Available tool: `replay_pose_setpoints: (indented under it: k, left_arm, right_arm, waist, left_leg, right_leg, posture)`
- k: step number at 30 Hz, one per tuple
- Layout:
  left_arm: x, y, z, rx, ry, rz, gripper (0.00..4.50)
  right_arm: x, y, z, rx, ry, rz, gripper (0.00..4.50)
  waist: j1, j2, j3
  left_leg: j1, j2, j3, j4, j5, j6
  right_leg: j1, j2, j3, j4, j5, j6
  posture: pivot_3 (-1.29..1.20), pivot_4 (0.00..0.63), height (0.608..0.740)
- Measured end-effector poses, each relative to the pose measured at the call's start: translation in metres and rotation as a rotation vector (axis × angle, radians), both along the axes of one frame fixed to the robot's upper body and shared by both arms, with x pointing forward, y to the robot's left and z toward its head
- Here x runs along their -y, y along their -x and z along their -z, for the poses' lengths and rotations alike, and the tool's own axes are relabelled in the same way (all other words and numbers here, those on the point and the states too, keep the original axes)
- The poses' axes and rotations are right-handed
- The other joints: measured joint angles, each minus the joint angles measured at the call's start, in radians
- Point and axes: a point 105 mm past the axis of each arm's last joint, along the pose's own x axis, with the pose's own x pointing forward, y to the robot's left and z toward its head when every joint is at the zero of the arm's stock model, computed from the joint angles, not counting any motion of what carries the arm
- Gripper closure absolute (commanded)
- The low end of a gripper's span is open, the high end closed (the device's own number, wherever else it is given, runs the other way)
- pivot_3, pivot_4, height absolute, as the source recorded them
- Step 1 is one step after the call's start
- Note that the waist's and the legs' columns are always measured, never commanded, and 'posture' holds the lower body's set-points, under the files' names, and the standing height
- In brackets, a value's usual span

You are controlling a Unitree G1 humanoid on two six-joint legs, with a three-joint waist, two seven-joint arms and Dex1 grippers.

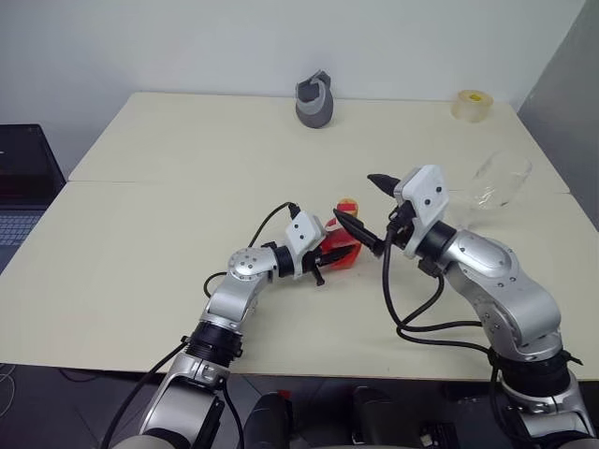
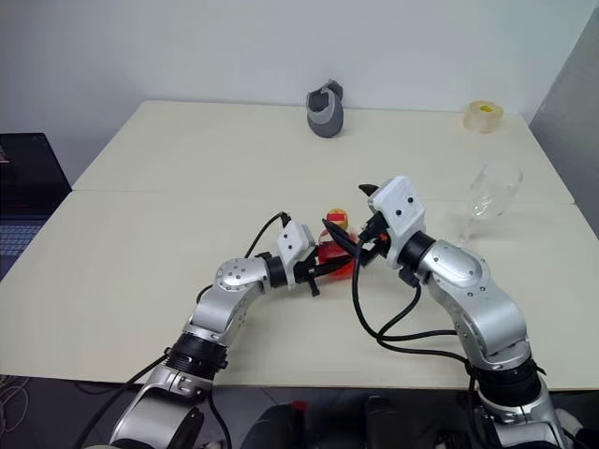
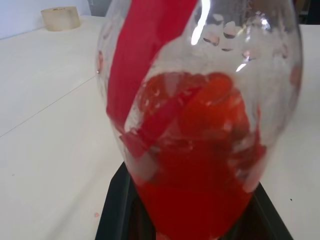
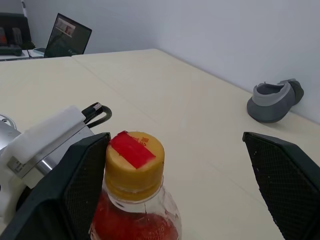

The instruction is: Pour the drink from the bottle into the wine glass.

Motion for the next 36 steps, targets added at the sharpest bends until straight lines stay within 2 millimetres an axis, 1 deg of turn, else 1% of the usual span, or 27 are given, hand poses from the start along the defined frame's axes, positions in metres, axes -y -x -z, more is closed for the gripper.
replay_pose_setpoints:
  k: [3,5,8,9,11,13,15,18,22,26,30,36]
  left_arm:
    - [0.001,0.0,0.001,-0.002,-0.001,0.002,3.63]
    - [0.0,0.0,0.0,-0.002,-0.001,0.0,3.63]
    - [-0.003,-0.001,0.0,0.0,-0.006,-0.003,3.63]
    - [-0.002,-0.001,0.0,-0.001,-0.006,-0.002,3.63]
    - [-0.001,0.0,0.0,-0.001,-0.003,0.001,3.63]
    - [-0.001,0.0,0.0,-0.001,-0.003,0.001,3.63]
    - [-0.002,0.0,0.0,-0.001,-0.003,0.001,3.63]
    - [-0.002,0.0,0.0,-0.001,-0.003,0.001,3.63]
    - [-0.001,0.0,0.0,-0.002,-0.001,0.005,3.63]
    - [0.001,0.0,0.0,-0.003,0.001,0.012,3.63]
    - [0.001,0.0,0.0,-0.004,0.0,0.011,3.63]
    - [0.001,0.0,0.0,-0.004,0.001,0.011,3.63]
  right_arm:
    - [0.006,0.004,0.002,-0.021,-0.003,-0.015,0.0]
    - [0.013,0.007,0.002,-0.029,0.0,-0.016,0.0]
    - [0.033,0.005,0.0,-0.03,0.008,0.042,0.0]
    - [0.037,0.004,-0.002,-0.029,0.008,0.053,0.0]
    - [0.041,0.005,-0.001,-0.041,0.007,0.058,0.0]
    - [0.042,0.008,0.005,-0.08,0.016,0.036,0.0]
    - [0.039,0.013,0.009,-0.123,0.005,-0.001,0.0]
    - [0.03,0.022,0.002,-0.131,-0.024,-0.059,0.0]
    - [0.015,0.02,-0.005,-0.119,-0.065,-0.076,0.0]
    - [-0.004,0.018,-0.002,-0.134,-0.074,-0.116,0.0]
    - [-0.011,0.012,0.002,-0.148,-0.061,-0.116,0.0]
    - [-0.014,0.009,0.003,-0.145,-0.062,-0.114,0.0]
  waist:
    - [0.0,0.0,0.0]
    - [0.0,0.0,0.0]
    - [0.0,0.0,0.0]
    - [0.0,0.0,0.0]
    - [0.0,0.0,0.0]
    - [0.0,0.0,0.0]
    - [0.0,0.0,0.0]
    - [-0.001,0.0,0.0]
    - [-0.002,0.0,0.0]
    - [-0.001,0.0,0.0]
    - [-0.001,0.0,0.0]
    - [-0.001,0.0,0.0]
  left_leg:
    - [0.0,0.0,0.0,0.0,0.0,0.0]
    - [0.0,0.0,0.0,0.0,0.0,0.0]
    - [0.0,0.0,0.0,0.0,0.0,0.0]
    - [0.0,0.0,0.0,0.0,0.0,0.0]
    - [0.0,0.0,0.0,0.0,0.0,0.0]
    - [0.0,0.0,0.0,0.0,0.0,0.0]
    - [0.0,0.0,0.0,0.0,0.0,0.0]
    - [0.0,0.001,0.0,0.0,0.0,0.0]
    - [0.001,0.001,0.0,0.0,0.0,0.0]
    - [0.0,0.0,0.0,0.0,0.0,0.0]
    - [0.0,0.0,0.0,0.0,0.0,0.0]
    - [0.0,0.0,0.0,0.0,0.0,0.0]
  right_leg:
    - [0.0,0.0,0.0,0.0,0.0,0.0]
    - [0.0,0.0,0.0,0.0,0.0,0.0]
    - [0.0,0.0,0.0,0.0,0.0,0.0]
    - [0.0,0.0,0.0,0.0,0.0,0.0]
    - [0.0,0.0,0.0,0.0,0.0,0.0]
    - [0.0,0.0,0.0,0.0,0.0,0.0]
    - [0.0,0.0,0.0,0.0,0.0,0.0]
    - [0.0,0.001,0.0,0.0,0.0,0.0]
    - [0.0,0.001,0.0,0.001,0.0,0.0]
    - [0.0,0.001,0.0,0.0,0.0,0.0]
    - [0.0,0.0,0.0,0.0,0.0,0.0]
    - [0.0,0.0,0.0,0.0,0.0,0.0]
  posture:
    - [0.0,0.15,0.74]
    - [0.0,0.15,0.74]
    - [0.0,0.15,0.74]
    - [0.0,0.15,0.74]
    - [0.0,0.15,0.74]
    - [0.0,0.15,0.74]
    - [0.0,0.15,0.74]
    - [0.0,0.15,0.74]
    - [0.0,0.15,0.74]
    - [0.0,0.15,0.74]
    - [0.0,0.15,0.74]
    - [0.0,0.15,0.74]
